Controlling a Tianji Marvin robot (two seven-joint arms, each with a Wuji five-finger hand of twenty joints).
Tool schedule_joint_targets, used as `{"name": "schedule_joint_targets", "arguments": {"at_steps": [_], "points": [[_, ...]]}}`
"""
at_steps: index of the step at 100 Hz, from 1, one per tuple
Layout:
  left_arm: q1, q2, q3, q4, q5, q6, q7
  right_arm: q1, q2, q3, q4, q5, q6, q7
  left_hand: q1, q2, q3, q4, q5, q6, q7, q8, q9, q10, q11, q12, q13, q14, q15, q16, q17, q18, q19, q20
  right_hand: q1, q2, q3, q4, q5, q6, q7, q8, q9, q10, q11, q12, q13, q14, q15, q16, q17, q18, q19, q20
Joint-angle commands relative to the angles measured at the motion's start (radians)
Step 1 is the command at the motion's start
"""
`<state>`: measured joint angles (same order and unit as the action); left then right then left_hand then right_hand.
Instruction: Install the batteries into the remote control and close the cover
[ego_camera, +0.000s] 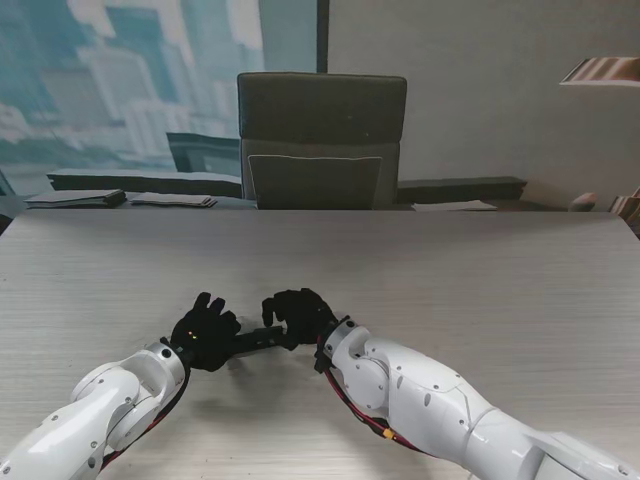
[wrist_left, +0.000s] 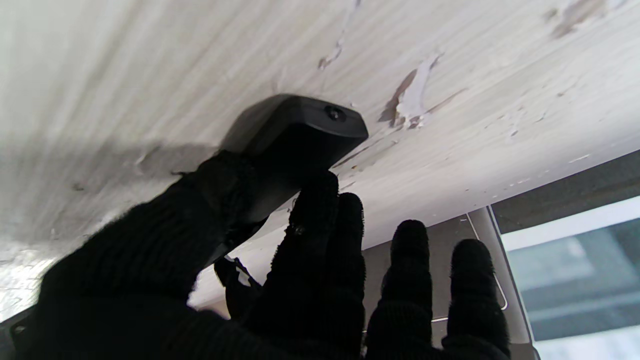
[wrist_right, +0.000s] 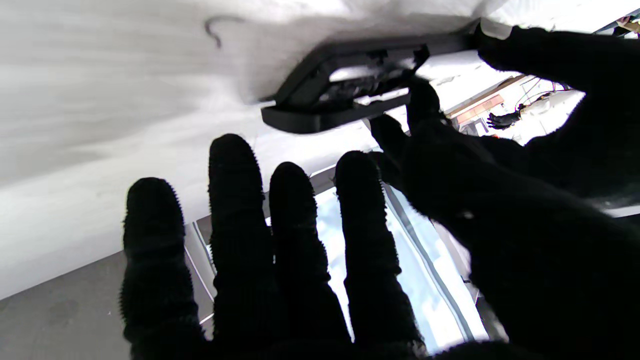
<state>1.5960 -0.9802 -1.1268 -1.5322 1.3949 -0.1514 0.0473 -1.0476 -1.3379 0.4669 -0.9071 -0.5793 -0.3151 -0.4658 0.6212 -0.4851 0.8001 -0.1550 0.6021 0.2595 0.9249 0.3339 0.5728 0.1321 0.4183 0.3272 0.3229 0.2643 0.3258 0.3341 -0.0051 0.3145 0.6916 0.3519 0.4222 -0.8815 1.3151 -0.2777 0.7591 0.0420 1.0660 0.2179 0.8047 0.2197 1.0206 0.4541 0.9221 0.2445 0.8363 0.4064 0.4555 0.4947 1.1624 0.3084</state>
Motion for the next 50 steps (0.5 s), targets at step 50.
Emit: {"name": "schedule_joint_targets", "arguments": {"at_steps": [50], "points": [[0.026, 0.001, 0.011, 0.035, 0.003, -0.001, -0.035, -0.006, 0.023, -0.002, -0.182, -0.009, 0.457, 0.158, 0.134, -0.022, -0.042, 0.033, 0.049, -0.319, 0.201, 0.082, -0.016, -0.015, 0.016, 0.011, 0.01, -0.016, 0.017, -0.003, -0.007, 0.006, 0.017, 0.009, -0.259, 0.354, -0.313, 0.131, 0.421, 0.122, -0.141, 0.268, 0.362, 0.166, 0.059, 0.023, 0.213, 0.242, 0.349, 0.062, 0.091, 0.172, 0.232, 0.225]]}}
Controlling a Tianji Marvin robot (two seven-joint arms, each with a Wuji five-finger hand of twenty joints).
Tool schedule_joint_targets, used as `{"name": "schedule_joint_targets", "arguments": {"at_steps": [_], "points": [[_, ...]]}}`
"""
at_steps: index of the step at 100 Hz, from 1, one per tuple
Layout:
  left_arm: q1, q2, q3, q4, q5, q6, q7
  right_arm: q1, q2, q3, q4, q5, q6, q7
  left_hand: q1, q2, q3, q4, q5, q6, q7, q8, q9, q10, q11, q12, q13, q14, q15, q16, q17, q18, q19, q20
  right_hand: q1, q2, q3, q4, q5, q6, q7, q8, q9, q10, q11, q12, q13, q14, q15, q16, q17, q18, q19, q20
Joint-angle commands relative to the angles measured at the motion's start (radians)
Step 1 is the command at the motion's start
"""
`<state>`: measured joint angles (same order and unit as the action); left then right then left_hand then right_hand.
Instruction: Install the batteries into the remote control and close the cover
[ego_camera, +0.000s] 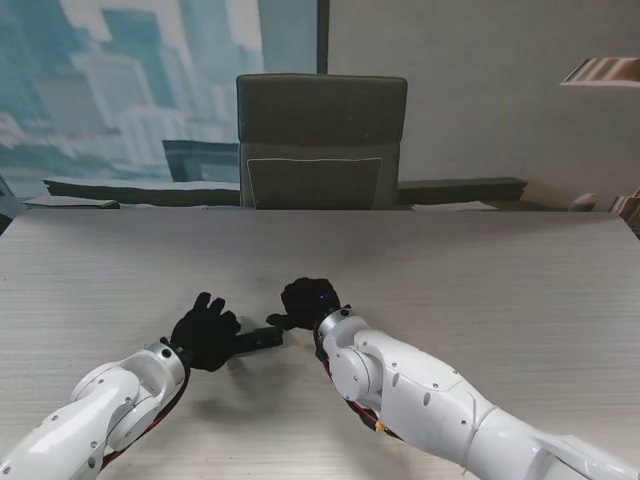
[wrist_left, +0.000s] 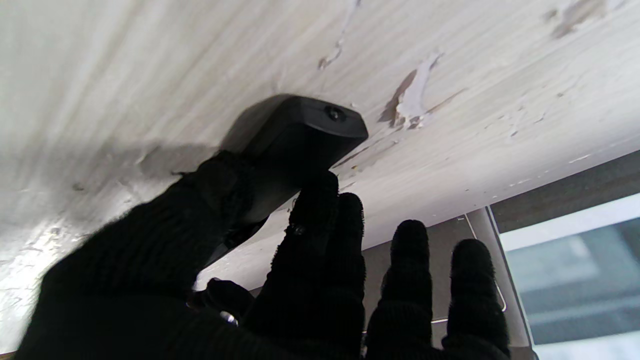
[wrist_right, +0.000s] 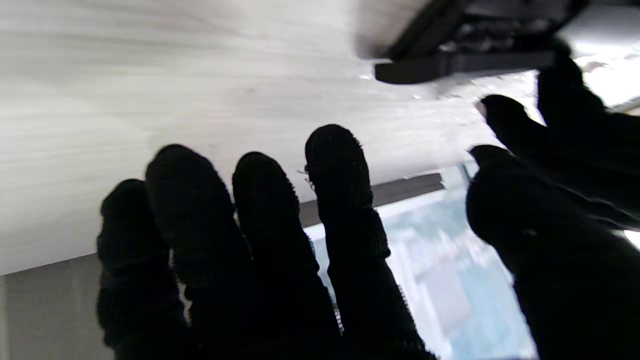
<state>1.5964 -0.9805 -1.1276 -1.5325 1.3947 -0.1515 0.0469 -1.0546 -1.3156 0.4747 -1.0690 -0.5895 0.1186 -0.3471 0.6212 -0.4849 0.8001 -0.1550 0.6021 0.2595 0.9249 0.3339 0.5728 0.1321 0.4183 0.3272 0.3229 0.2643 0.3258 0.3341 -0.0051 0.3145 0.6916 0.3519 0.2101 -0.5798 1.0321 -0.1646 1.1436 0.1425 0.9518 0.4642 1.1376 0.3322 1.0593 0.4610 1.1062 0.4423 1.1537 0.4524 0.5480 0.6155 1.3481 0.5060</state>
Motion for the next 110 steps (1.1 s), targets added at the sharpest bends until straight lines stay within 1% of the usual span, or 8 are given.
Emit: {"name": "schedule_joint_targets", "arguments": {"at_steps": [1, 10, 17, 35, 59, 83, 96, 110], "points": [[0.025, 0.001, 0.012, 0.035, 0.004, -0.001, -0.034, 0.002, 0.001, -0.012, -0.022, 0.001, 0.031, 0.044, 0.134, -0.022, -0.042, 0.033, 0.05, -0.321, 0.201, 0.082, -0.017, -0.016, 0.015, 0.011, 0.01, -0.017, 0.017, -0.003, -0.007, 0.006, 0.017, 0.009, -0.048, 0.058, -0.034, 0.019, 0.039, 0.023, -0.031, 0.024, 0.03, 0.055, 0.02, 0.016, 0.029, 0.046, 0.034, 0.017, -0.003, 0.051, 0.048, 0.03], [0.025, 0.001, 0.011, 0.035, 0.004, -0.001, -0.034, 0.016, -0.004, -0.029, -0.022, 0.006, 0.075, 0.074, 0.135, -0.022, -0.041, 0.033, 0.05, -0.325, 0.201, 0.082, -0.017, -0.015, 0.015, 0.011, 0.01, -0.016, 0.017, -0.003, -0.007, 0.006, 0.017, 0.009, -0.064, 0.09, -0.05, 0.02, 0.047, 0.032, -0.047, 0.029, 0.034, 0.06, 0.019, 0.018, 0.029, 0.051, 0.039, 0.019, -0.005, 0.051, 0.053, 0.039], [0.026, 0.001, 0.01, 0.035, 0.004, -0.002, -0.033, 0.026, -0.014, -0.039, -0.01, 0.021, 0.093, 0.086, 0.134, -0.022, -0.042, 0.033, 0.05, -0.32, 0.201, 0.081, -0.016, -0.015, 0.015, 0.011, 0.009, -0.015, 0.016, -0.003, -0.007, 0.006, 0.017, 0.009, -0.054, 0.093, -0.052, 0.024, 0.052, 0.035, -0.056, 0.031, 0.035, 0.067, 0.016, 0.018, 0.029, 0.058, 0.039, 0.019, -0.008, 0.053, 0.053, 0.042], [0.027, 0.001, 0.009, 0.036, 0.001, -0.001, -0.032, 0.049, -0.039, -0.063, 0.03, 0.058, 0.112, 0.108, 0.135, -0.022, -0.042, 0.033, 0.05, -0.322, 0.201, 0.081, -0.017, -0.014, 0.015, 0.011, 0.009, -0.015, 0.016, -0.003, -0.007, 0.006, 0.017, 0.009, 0.043, 0.051, -0.013, 0.035, 0.062, 0.029, -0.074, 0.042, 0.04, 0.064, 0.013, 0.017, 0.038, 0.052, 0.036, 0.016, -0.006, 0.056, 0.051, 0.048], [0.027, 0.0, 0.008, 0.037, 0.001, -0.001, -0.029, 0.07, -0.061, -0.087, 0.068, 0.075, 0.133, 0.12, 0.135, -0.022, -0.042, 0.034, 0.05, -0.322, 0.201, 0.082, -0.016, -0.015, 0.015, 0.011, 0.01, -0.012, 0.017, -0.003, -0.006, 0.005, 0.017, 0.009, 0.045, 0.046, -0.009, 0.033, 0.07, 0.026, -0.078, 0.054, 0.048, 0.062, 0.013, 0.018, 0.049, 0.051, 0.037, 0.013, 0.003, 0.053, 0.049, 0.051], [0.027, 0.0, 0.008, 0.038, 0.0, 0.001, -0.029, 0.079, -0.059, -0.106, 0.077, 0.073, 0.132, 0.147, 0.135, -0.022, -0.041, 0.034, 0.05, -0.321, 0.201, 0.082, -0.016, -0.014, 0.015, 0.011, 0.009, -0.015, 0.016, -0.003, -0.006, 0.006, 0.017, 0.009, 0.051, -0.082, 0.009, 0.027, 0.056, 0.022, -0.089, 0.064, 0.036, 0.054, 0.011, 0.019, 0.043, 0.04, 0.033, 0.009, -0.001, 0.046, 0.041, 0.051], [0.027, 0.0, 0.008, 0.039, 0.001, 0.002, -0.027, 0.074, -0.051, -0.112, 0.074, 0.059, 0.12, 0.149, 0.135, -0.023, -0.041, 0.034, 0.051, -0.321, 0.201, 0.082, -0.017, -0.014, 0.015, 0.011, 0.009, -0.016, 0.017, -0.003, -0.006, 0.005, 0.017, 0.009, 0.07, -0.139, 0.028, 0.021, 0.011, 0.023, -0.11, 0.066, 0.007, 0.044, 0.012, 0.022, 0.027, 0.018, 0.026, 0.007, -0.009, 0.034, 0.03, 0.044], [0.027, 0.001, 0.009, 0.038, 0.002, 0.002, -0.029, 0.069, -0.047, -0.114, 0.077, 0.049, 0.108, 0.144, 0.135, -0.023, -0.041, 0.034, 0.051, -0.32, 0.201, 0.081, -0.016, -0.015, 0.016, 0.011, 0.009, -0.013, 0.017, -0.003, -0.005, 0.006, 0.018, 0.009, 0.089, -0.163, 0.056, 0.02, -0.014, 0.024, -0.123, 0.064, -0.012, 0.036, 0.009, 0.021, 0.01, 0.007, 0.013, 0.005, -0.021, 0.022, 0.019, 0.038]]}}
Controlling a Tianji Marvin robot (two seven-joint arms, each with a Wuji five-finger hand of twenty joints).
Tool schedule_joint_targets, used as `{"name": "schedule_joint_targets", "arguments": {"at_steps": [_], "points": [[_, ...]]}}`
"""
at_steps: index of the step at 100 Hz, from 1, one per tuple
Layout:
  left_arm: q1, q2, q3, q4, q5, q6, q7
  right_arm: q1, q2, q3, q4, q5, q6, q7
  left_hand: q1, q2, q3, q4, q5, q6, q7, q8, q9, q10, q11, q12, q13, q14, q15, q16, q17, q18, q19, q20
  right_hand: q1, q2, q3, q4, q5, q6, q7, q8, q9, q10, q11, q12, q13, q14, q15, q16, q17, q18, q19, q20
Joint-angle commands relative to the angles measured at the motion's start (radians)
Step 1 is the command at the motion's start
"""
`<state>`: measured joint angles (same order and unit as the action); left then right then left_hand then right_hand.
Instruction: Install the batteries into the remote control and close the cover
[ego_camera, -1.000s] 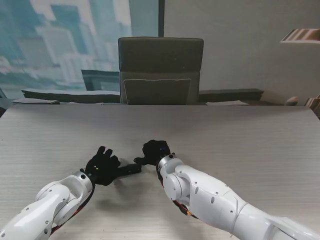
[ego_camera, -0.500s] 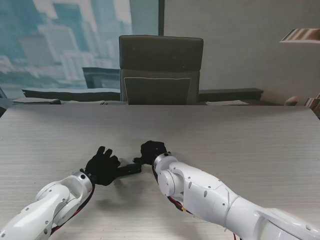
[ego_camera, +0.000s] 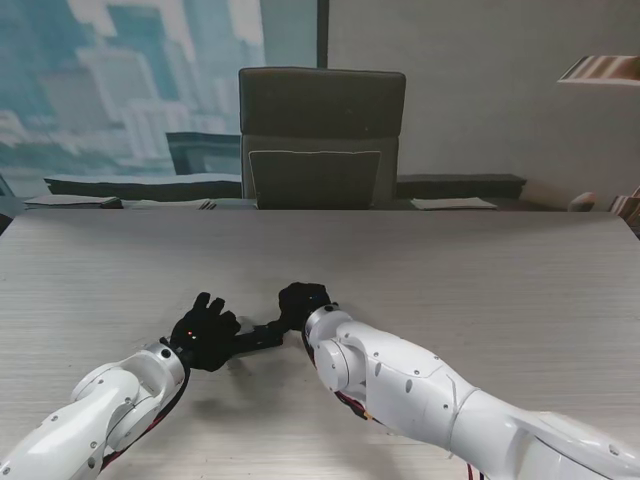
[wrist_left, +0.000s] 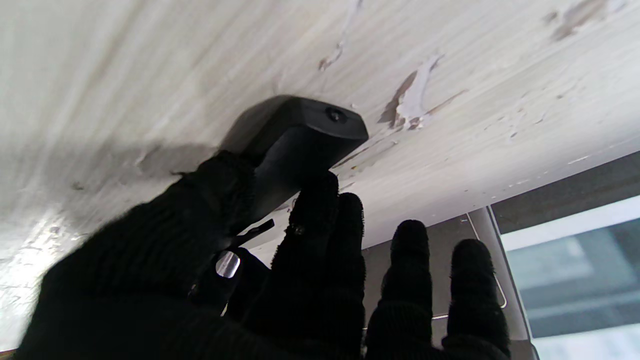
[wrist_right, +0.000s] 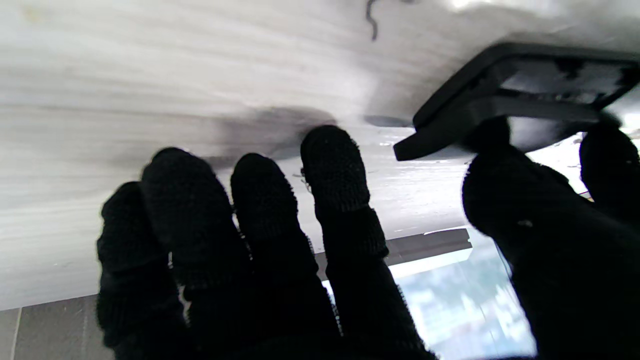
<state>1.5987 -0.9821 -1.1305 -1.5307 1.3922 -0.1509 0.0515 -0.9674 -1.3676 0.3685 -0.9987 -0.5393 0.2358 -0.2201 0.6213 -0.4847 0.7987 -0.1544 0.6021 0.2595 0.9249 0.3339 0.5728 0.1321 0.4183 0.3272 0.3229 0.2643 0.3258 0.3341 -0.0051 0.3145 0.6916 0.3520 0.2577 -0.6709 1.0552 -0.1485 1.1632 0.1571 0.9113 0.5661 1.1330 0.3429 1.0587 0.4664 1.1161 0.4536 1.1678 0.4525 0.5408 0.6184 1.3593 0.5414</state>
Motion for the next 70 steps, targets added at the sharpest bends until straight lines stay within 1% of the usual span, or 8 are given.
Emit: {"name": "schedule_joint_targets", "arguments": {"at_steps": [1, 34, 49, 52, 55, 64, 69, 70], "points": [[0.025, 0.002, 0.012, 0.036, 0.005, 0.001, -0.034, -0.019, 0.006, -0.007, 0.007, -0.001, -0.009, 0.016, 0.135, -0.023, -0.039, 0.033, 0.051, -0.319, 0.201, 0.081, -0.015, -0.014, 0.016, 0.011, 0.01, -0.014, 0.017, -0.003, -0.005, 0.006, 0.018, 0.009, 0.043, -0.073, 0.034, 0.004, -0.034, 0.01, -0.083, -0.038, -0.009, 0.024, 0.01, 0.015, 0.0, -0.004, -0.002, 0.005, -0.014, 0.019, 0.007, 0.002], [0.024, 0.002, 0.013, 0.036, 0.003, 0.001, -0.036, -0.026, 0.01, -0.012, 0.018, -0.006, -0.022, 0.015, 0.135, -0.023, -0.039, 0.033, 0.05, -0.314, 0.2, 0.081, -0.016, -0.015, 0.016, 0.011, 0.009, -0.015, 0.017, -0.003, -0.006, 0.005, 0.017, 0.009, 0.068, -0.132, 0.079, -0.005, -0.053, 0.008, -0.088, -0.046, -0.015, 0.013, 0.007, 0.009, -0.005, -0.017, -0.019, 0.005, -0.023, 0.011, 0.0, -0.007], [0.024, 0.002, 0.012, 0.036, 0.003, 0.0, -0.035, -0.028, 0.011, -0.016, 0.027, -0.01, -0.023, 0.014, 0.134, -0.023, -0.038, 0.033, 0.051, -0.316, 0.2, 0.081, -0.016, -0.015, 0.016, 0.011, 0.008, -0.016, 0.016, -0.003, -0.006, 0.005, 0.017, 0.009, 0.105, -0.156, 0.114, -0.005, -0.051, 0.006, -0.083, -0.048, -0.01, 0.007, 0.007, 0.007, 0.004, -0.027, -0.023, 0.003, -0.023, 0.01, 0.001, -0.009], [0.024, 0.002, 0.012, 0.036, 0.003, 0.0, -0.035, -0.029, 0.01, -0.015, 0.028, -0.01, -0.022, 0.013, 0.135, -0.023, -0.038, 0.033, 0.052, -0.317, 0.2, 0.081, -0.016, -0.016, 0.016, 0.011, 0.009, -0.015, 0.016, -0.003, -0.006, 0.005, 0.017, 0.009, 0.121, -0.165, 0.123, -0.032, -0.055, 0.003, -0.08, -0.071, -0.008, 0.006, 0.008, 0.005, 0.007, -0.028, -0.025, 0.003, -0.023, 0.009, 0.001, -0.011], [0.024, 0.002, 0.012, 0.036, 0.004, 0.0, -0.034, -0.03, 0.01, -0.015, 0.03, -0.011, -0.022, 0.011, 0.134, -0.023, -0.038, 0.033, 0.052, -0.318, 0.2, 0.081, -0.016, -0.016, 0.016, 0.011, 0.009, -0.017, 0.017, -0.003, -0.006, 0.005, 0.017, 0.009, 0.135, -0.174, 0.13, -0.066, -0.065, 0.004, -0.038, -0.151, -0.007, 0.005, 0.008, 0.003, 0.009, -0.03, -0.025, 0.002, -0.023, 0.008, 0.002, -0.016], [0.024, 0.002, 0.012, 0.037, 0.004, 0.0, -0.034, -0.031, 0.013, -0.013, 0.031, -0.017, -0.02, 0.007, 0.135, -0.024, -0.038, 0.033, 0.052, -0.318, 0.201, 0.081, -0.016, -0.015, 0.016, 0.011, 0.009, -0.014, 0.016, -0.003, -0.006, 0.005, 0.017, 0.009, 0.168, -0.192, 0.138, -0.117, -0.082, 0.0, 0.005, -0.216, -0.006, 0.001, 0.01, 0.003, 0.012, -0.035, -0.026, 0.001, -0.019, 0.001, 0.003, -0.02], [0.024, 0.002, 0.013, 0.037, 0.004, 0.0, -0.033, -0.032, 0.015, -0.012, 0.031, -0.021, -0.019, 0.003, 0.135, -0.024, -0.038, 0.033, 0.052, -0.319, 0.201, 0.081, -0.016, -0.015, 0.016, 0.011, 0.009, -0.015, 0.016, -0.003, -0.006, 0.005, 0.017, 0.009, 0.182, -0.196, 0.14, -0.127, -0.088, -0.002, 0.019, -0.23, -0.005, 0.0, 0.01, 0.003, 0.015, -0.036, -0.025, 0.0, -0.016, -0.001, 0.004, -0.02], [0.024, 0.002, 0.013, 0.037, 0.004, 0.0, -0.033, -0.033, 0.016, -0.011, 0.031, -0.022, -0.019, 0.002, 0.135, -0.024, -0.038, 0.033, 0.052, -0.319, 0.201, 0.081, -0.016, -0.015, 0.016, 0.011, 0.009, -0.016, 0.016, -0.003, -0.006, 0.005, 0.017, 0.009, 0.186, -0.2, 0.144, -0.136, -0.093, -0.002, 0.038, -0.254, -0.005, -0.001, 0.011, 0.002, 0.015, -0.036, -0.025, 0.0, -0.016, -0.001, 0.004, -0.021]]}}
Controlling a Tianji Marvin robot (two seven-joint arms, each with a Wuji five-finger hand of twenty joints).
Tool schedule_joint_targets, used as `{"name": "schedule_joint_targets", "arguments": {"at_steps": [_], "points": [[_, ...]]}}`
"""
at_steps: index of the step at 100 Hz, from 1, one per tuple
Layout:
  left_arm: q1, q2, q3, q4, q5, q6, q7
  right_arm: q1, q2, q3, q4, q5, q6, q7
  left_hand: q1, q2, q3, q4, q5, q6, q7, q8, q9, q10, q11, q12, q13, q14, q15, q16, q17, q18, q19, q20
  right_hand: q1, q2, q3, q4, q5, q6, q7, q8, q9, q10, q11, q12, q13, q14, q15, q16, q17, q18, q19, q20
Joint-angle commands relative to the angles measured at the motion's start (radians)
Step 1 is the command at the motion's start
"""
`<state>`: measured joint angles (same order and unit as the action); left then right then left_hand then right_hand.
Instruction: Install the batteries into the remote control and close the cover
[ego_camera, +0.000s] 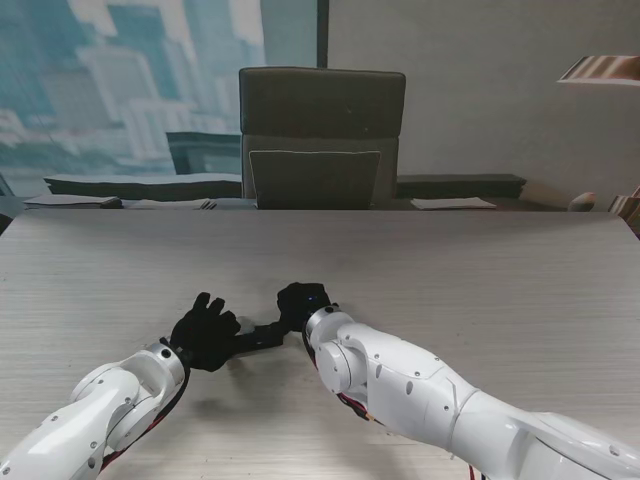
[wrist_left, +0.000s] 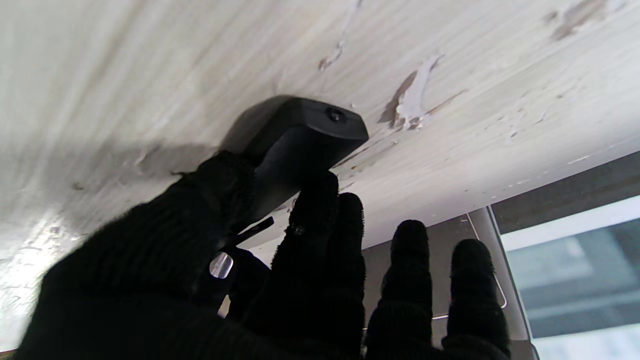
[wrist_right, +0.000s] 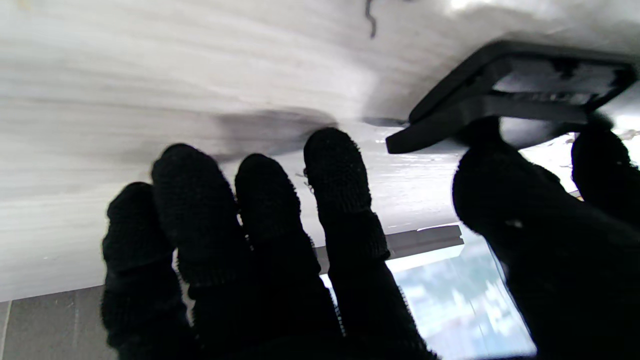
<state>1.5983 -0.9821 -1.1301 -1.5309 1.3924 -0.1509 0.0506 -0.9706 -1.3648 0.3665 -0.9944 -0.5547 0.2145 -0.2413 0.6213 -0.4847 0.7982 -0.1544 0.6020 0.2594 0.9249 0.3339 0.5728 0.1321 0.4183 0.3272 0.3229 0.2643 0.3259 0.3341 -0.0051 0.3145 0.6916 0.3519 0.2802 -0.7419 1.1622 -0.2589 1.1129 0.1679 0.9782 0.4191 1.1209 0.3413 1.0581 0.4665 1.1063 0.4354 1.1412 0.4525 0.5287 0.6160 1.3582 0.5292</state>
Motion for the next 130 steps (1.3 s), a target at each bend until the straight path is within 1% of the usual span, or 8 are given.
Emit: {"name": "schedule_joint_targets", "arguments": {"at_steps": [1, 29, 38, 41, 44, 83, 112, 130], "points": [[0.024, 0.002, 0.012, 0.037, 0.003, 0.0, -0.033, -0.03, 0.013, -0.009, 0.027, -0.008, 0.002, 0.023, 0.135, -0.023, -0.037, 0.033, 0.052, -0.317, 0.201, 0.081, -0.016, -0.015, 0.016, 0.011, 0.009, -0.014, 0.016, -0.003, -0.006, 0.005, 0.017, 0.009, 0.167, -0.132, 0.04, -0.03, -0.045, -0.013, -0.019, -0.119, 0.008, 0.0, 0.012, 0.002, 0.025, -0.018, 0.002, 0.0, -0.003, 0.001, 0.006, -0.009], [0.022, 0.002, 0.015, 0.037, 0.003, -0.001, -0.037, -0.039, 0.023, 0.004, 0.022, -0.022, 0.0, 0.006, 0.134, -0.023, -0.037, 0.032, 0.052, -0.318, 0.201, 0.081, -0.016, -0.015, 0.016, 0.011, 0.009, -0.015, 0.017, -0.003, -0.006, 0.005, 0.017, 0.009, 0.162, -0.12, 0.046, -0.046, -0.057, -0.016, 0.007, -0.149, 0.007, -0.005, 0.014, 0.002, 0.03, -0.026, 0.002, -0.002, 0.005, -0.001, 0.007, -0.012], [0.021, 0.002, 0.015, 0.037, 0.003, -0.001, -0.039, -0.045, 0.024, 0.015, 0.014, -0.018, -0.004, -0.003, 0.135, -0.024, -0.037, 0.032, 0.051, -0.317, 0.201, 0.081, -0.016, -0.015, 0.016, 0.011, 0.009, -0.015, 0.016, -0.003, -0.006, 0.005, 0.017, 0.009, 0.113, -0.058, 0.029, 0.013, -0.04, -0.013, -0.027, -0.119, 0.004, -0.004, 0.015, 0.002, 0.027, -0.027, 0.003, -0.002, 0.005, -0.001, 0.008, -0.013], [0.021, 0.002, 0.015, 0.037, 0.003, -0.001, -0.039, -0.046, 0.025, 0.018, 0.011, -0.018, -0.007, -0.005, 0.135, -0.024, -0.037, 0.033, 0.052, -0.316, 0.201, 0.081, -0.016, -0.015, 0.016, 0.011, 0.008, -0.014, 0.016, -0.003, -0.006, 0.005, 0.017, 0.009, 0.069, -0.01, 0.02, 0.082, -0.023, -0.01, -0.093, 0.007, 0.003, -0.002, 0.015, 0.001, 0.025, -0.026, 0.005, 0.0, 0.002, -0.004, 0.009, -0.014], [0.021, 0.002, 0.015, 0.037, 0.003, -0.001, -0.039, -0.048, 0.025, 0.023, 0.008, -0.016, -0.011, -0.008, 0.134, -0.024, -0.037, 0.033, 0.051, -0.315, 0.2, 0.08, -0.016, -0.015, 0.016, 0.011, 0.009, -0.015, 0.017, -0.003, -0.006, 0.005, 0.017, 0.009, 0.049, 0.01, 0.011, 0.095, -0.02, -0.009, -0.109, 0.04, 0.003, 0.0, 0.015, 0.0, 0.023, -0.024, 0.005, 0.0, 0.0, -0.006, 0.009, -0.014], [0.021, 0.002, 0.015, 0.038, 0.002, 0.0, -0.037, -0.049, 0.023, 0.047, -0.028, 0.011, -0.017, -0.006, 0.135, -0.024, -0.037, 0.033, 0.052, -0.32, 0.201, 0.081, -0.016, -0.015, 0.016, 0.011, 0.009, -0.015, 0.017, -0.003, -0.006, 0.006, 0.018, 0.009, -0.074, 0.22, -0.116, 0.113, 0.028, 0.007, -0.117, 0.042, 0.039, 0.029, 0.002, -0.006, 0.041, 0.015, 0.011, 0.001, 0.005, 0.018, 0.016, -0.007], [0.02, 0.002, 0.017, 0.041, 0.001, 0.001, -0.032, -0.011, 0.027, 0.003, -0.066, 0.038, 0.086, 0.127, 0.134, -0.024, -0.037, 0.033, 0.051, -0.316, 0.2, 0.08, -0.016, -0.015, 0.016, 0.011, 0.009, -0.015, 0.017, -0.003, -0.006, 0.005, 0.018, 0.009, -0.16, 0.343, -0.221, 0.119, 0.181, -0.003, -0.079, 0.06, 0.191, 0.032, 0.006, 0.002, 0.164, 0.046, 0.074, -0.008, 0.101, 0.045, 0.071, 0.018], [0.02, 0.002, 0.017, 0.043, 0.002, 0.001, -0.03, 0.005, 0.009, -0.016, -0.049, 0.067, 0.104, 0.152, 0.134, -0.023, -0.037, 0.033, 0.052, -0.32, 0.201, 0.081, -0.016, -0.014, 0.016, 0.011, 0.009, -0.015, 0.016, -0.003, -0.006, 0.006, 0.018, 0.009, -0.166, 0.37, -0.24, 0.126, 0.206, 0.0, -0.027, 0.08, 0.255, 0.031, -0.007, 0.008, 0.17, 0.048, 0.138, 0.001, 0.148, 0.065, 0.083, 0.02]]}}
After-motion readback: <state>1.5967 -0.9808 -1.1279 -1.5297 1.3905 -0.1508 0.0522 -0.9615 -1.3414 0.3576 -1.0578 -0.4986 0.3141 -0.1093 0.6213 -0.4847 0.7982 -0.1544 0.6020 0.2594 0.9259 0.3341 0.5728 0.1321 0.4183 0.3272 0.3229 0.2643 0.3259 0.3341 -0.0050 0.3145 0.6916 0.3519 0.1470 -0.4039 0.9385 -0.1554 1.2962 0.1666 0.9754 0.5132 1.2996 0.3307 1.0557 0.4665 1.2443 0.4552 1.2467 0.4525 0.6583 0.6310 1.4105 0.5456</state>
